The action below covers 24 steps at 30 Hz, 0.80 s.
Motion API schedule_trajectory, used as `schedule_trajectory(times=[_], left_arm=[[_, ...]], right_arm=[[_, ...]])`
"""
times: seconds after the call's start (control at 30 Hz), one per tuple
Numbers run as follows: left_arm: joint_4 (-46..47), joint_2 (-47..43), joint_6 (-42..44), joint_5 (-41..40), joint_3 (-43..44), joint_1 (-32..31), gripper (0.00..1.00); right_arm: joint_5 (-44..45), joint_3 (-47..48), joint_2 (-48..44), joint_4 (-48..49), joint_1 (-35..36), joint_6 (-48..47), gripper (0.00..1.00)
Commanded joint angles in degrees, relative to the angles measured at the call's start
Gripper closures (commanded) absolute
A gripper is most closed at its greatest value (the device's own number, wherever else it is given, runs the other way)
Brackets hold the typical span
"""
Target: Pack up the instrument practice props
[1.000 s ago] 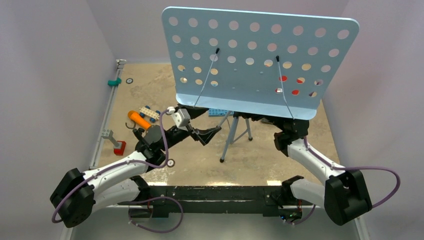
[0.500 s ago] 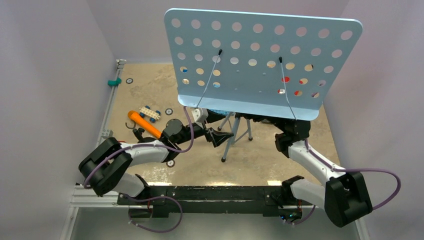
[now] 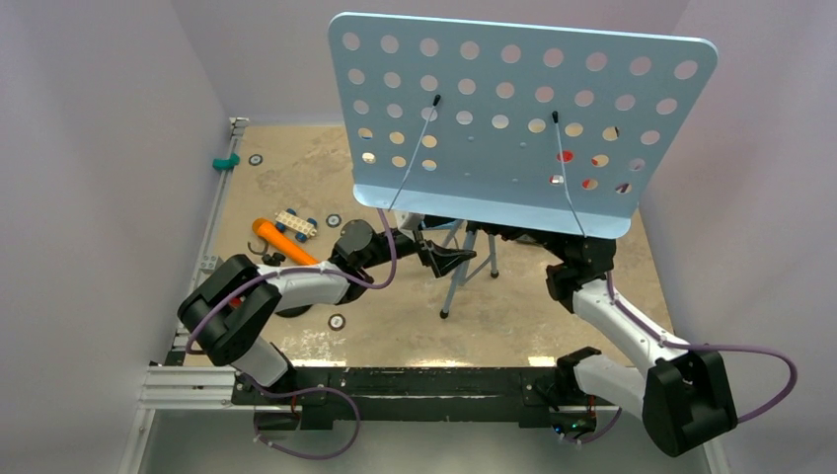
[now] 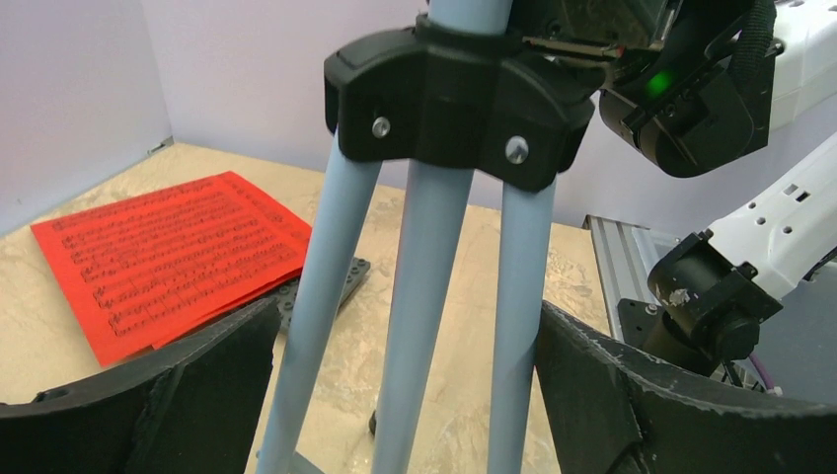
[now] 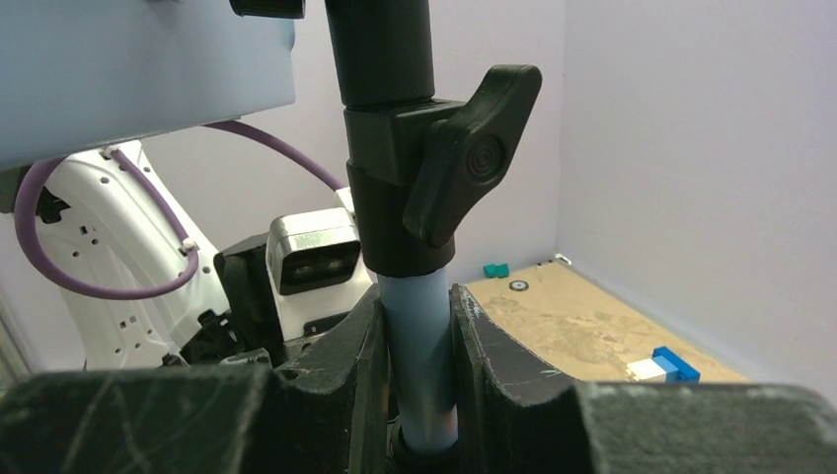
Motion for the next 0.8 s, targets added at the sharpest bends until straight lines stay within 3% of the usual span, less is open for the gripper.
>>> schedule_trajectory(times=[0.0,0.13,0.4,0.57,0.63,0.77], left_arm=[[2.0,1.84,1.37,2.82,2.2,0.94,0.0],[1.15,3.83,1.22,3.81,2.38,1.36,0.01],[2.7,9.7,-0.9,5.74,5.67,1.36,0.16],[3.14,12.01,-2.01,6.28,7.22,1.35,0.19],[2.89,12.72,-1.77,6.6,7.94,1.35,0.27],[1.71,13.86,-1.33,7.73,9.18,1.36,0.55]], right_arm=[[-5.05,-5.3,1.42,-27.52,-0.41,1.84,1.0],[-5.38,-5.14,-0.43,-30.55,-0.41,0.43,1.0],[-6.31,-4.29,-3.07,-34.75,-0.41,-1.18,1.0],[-8.01,-2.87,-3.02,-35.36,-0.34,-0.46,1.0],[-8.28,-2.51,-3.06,-36.08,-0.32,-0.54,1.0],[-8.38,-2.29,-3.22,-37.12,-0.32,-1.14,1.0]])
